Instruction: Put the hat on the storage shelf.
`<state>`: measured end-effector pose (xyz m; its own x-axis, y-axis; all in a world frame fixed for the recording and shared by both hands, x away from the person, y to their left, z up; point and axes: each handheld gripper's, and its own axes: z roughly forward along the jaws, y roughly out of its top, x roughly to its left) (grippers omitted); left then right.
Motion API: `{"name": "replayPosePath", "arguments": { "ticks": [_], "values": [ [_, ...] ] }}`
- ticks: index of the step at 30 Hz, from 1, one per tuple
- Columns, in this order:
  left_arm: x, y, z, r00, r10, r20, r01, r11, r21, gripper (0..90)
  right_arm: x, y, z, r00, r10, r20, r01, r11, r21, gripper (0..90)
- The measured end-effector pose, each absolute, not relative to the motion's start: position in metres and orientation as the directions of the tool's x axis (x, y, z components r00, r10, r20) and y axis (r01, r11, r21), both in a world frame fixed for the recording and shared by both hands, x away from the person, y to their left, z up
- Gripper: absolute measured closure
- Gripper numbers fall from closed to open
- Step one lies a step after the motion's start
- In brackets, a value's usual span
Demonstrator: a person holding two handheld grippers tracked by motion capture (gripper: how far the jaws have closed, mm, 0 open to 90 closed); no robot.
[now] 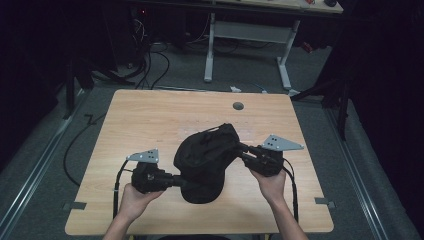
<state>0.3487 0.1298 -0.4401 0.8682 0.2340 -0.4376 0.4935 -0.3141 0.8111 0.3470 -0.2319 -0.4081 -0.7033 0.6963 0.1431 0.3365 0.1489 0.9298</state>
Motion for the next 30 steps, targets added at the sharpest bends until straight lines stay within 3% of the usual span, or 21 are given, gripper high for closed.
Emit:
{"name": "replayPosePath", "arguments": {
  "ticks": [8, 14, 30],
  "values": [
    [0.347, 0.134, -0.433, 0.875, 0.254, -0.412, 0.477, -0.31, 0.822, 86.7, 0.348, -0.241, -0.411, -0.681, 0.703, 0.206, 0.378, 0.097, 0.921, 49.5],
    [0.349, 0.142, -0.431, 0.862, 0.296, -0.412, 0.49, -0.277, 0.827, 86.6, 0.346, -0.253, -0.417, -0.647, 0.732, 0.215, 0.394, 0.08, 0.916, 41.9],
    [0.351, 0.15, -0.424, 0.841, 0.406, -0.358, 0.466, -0.208, 0.86, 86.5, 0.338, -0.263, -0.472, -0.517, 0.85, 0.103, 0.516, 0.214, 0.829, 38.9]
  ]
}}
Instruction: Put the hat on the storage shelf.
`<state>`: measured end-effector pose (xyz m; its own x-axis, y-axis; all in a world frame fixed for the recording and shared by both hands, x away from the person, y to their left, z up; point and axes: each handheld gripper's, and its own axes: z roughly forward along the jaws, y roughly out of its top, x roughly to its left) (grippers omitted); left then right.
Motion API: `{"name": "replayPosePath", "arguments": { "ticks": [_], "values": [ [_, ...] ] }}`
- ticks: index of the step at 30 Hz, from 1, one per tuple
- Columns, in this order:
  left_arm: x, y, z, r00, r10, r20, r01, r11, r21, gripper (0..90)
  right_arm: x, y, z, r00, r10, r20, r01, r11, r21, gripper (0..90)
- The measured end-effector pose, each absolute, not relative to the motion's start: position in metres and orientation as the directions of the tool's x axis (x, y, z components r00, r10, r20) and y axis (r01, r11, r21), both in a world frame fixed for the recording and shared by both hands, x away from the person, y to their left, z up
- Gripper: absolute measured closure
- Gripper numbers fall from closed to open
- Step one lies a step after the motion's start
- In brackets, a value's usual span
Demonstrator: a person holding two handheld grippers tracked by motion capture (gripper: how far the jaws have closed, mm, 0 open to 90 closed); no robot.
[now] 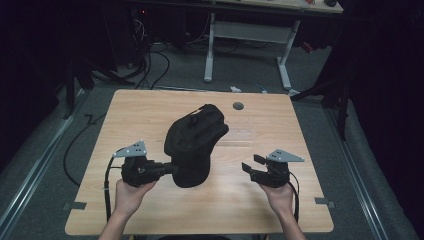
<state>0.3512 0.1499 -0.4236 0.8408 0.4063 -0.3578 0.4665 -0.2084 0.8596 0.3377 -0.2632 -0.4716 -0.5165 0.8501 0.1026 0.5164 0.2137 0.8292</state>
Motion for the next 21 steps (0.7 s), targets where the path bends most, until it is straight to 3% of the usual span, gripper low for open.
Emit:
{"name": "replayPosePath", "arguments": {
  "ticks": [11, 21],
  "values": [
    [0.357, 0.154, -0.423, 0.81, 0.482, -0.334, 0.465, -0.181, 0.867, 86.5, 0.338, -0.279, -0.514, -0.393, 0.917, 0.066, 0.602, 0.202, 0.772, 33.7],
    [0.365, 0.159, -0.42, 0.781, 0.528, -0.334, 0.469, -0.143, 0.871, 86.5, 0.341, -0.28, -0.528, -0.353, 0.935, 0.026, 0.641, 0.221, 0.735, 33.8]
  ]
}}
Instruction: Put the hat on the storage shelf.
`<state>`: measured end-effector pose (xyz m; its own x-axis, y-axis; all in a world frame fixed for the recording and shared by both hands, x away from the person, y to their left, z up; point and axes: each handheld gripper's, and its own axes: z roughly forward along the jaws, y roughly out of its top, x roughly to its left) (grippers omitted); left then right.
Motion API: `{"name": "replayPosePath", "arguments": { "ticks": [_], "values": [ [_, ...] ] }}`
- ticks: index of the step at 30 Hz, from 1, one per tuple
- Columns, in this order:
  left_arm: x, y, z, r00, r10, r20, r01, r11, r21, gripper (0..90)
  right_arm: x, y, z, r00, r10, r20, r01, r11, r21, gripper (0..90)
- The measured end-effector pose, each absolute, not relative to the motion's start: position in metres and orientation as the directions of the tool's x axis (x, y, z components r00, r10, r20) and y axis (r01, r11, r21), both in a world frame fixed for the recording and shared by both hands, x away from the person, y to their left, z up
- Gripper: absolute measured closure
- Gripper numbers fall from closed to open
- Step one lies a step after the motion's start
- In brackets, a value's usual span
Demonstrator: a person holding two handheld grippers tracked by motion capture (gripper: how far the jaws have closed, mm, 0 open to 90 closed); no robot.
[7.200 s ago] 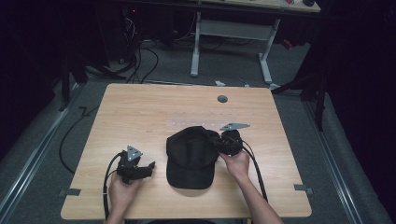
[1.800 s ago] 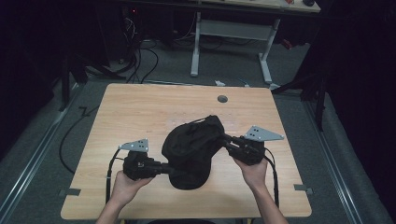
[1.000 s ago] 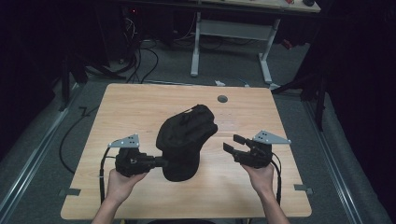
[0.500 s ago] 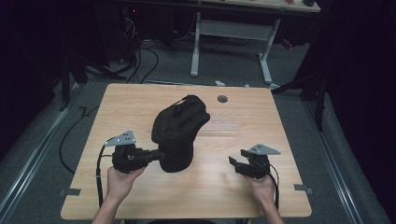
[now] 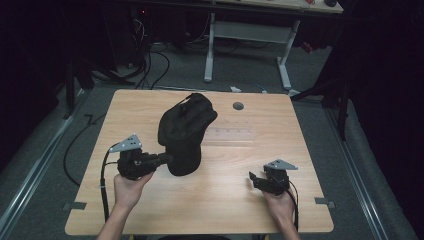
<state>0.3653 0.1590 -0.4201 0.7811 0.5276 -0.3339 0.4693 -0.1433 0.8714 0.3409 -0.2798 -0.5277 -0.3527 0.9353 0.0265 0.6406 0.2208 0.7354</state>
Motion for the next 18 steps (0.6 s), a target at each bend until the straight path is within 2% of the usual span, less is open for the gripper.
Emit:
{"name": "replayPosePath", "arguments": {
  "ticks": [4, 18],
  "values": [
    [0.37, 0.162, -0.414, 0.768, 0.556, -0.316, 0.459, -0.134, 0.878, 86.5, 0.341, -0.278, -0.531, -0.348, 0.937, -0.013, 0.642, 0.248, 0.726, 34.3],
    [0.393, 0.17, -0.393, 0.732, 0.625, -0.271, 0.42, -0.101, 0.902, 86.5, 0.34, -0.277, -0.531, -0.334, 0.942, -0.018, 0.646, 0.243, 0.723, 32.9]
  ]
}}
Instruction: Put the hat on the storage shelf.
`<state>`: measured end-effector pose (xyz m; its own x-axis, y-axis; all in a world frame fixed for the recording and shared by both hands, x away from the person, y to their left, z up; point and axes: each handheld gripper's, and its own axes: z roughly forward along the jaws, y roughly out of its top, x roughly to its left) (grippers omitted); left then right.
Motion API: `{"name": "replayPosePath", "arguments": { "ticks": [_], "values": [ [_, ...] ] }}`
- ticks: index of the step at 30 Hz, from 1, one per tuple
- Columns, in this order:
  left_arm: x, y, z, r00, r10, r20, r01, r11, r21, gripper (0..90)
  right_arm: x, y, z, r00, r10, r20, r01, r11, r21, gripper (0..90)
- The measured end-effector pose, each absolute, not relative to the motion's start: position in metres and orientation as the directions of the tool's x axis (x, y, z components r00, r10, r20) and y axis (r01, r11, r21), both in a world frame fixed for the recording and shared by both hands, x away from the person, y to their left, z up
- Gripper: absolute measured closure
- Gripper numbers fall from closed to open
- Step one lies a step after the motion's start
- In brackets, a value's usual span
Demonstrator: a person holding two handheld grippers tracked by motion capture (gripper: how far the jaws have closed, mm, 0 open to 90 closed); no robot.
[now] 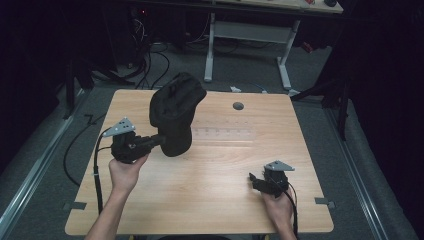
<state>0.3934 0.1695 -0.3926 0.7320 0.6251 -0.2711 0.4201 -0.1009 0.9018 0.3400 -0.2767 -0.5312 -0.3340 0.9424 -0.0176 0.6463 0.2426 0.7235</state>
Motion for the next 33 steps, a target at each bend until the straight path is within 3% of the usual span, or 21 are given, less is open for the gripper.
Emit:
{"name": "replayPosePath", "arguments": {
  "ticks": [17, 33],
  "values": [
    [0.427, 0.164, -0.385, 0.694, 0.688, -0.211, 0.397, -0.122, 0.91, 86.4, 0.34, -0.277, -0.531, -0.333, 0.943, -0.018, 0.646, 0.242, 0.724, 32.9],
    [0.45, 0.157, -0.398, 0.654, 0.727, -0.209, 0.404, -0.102, 0.909, 86.4, 0.34, -0.277, -0.531, -0.337, 0.941, -0.019, 0.645, 0.246, 0.724, 32.8]
  ]
}}
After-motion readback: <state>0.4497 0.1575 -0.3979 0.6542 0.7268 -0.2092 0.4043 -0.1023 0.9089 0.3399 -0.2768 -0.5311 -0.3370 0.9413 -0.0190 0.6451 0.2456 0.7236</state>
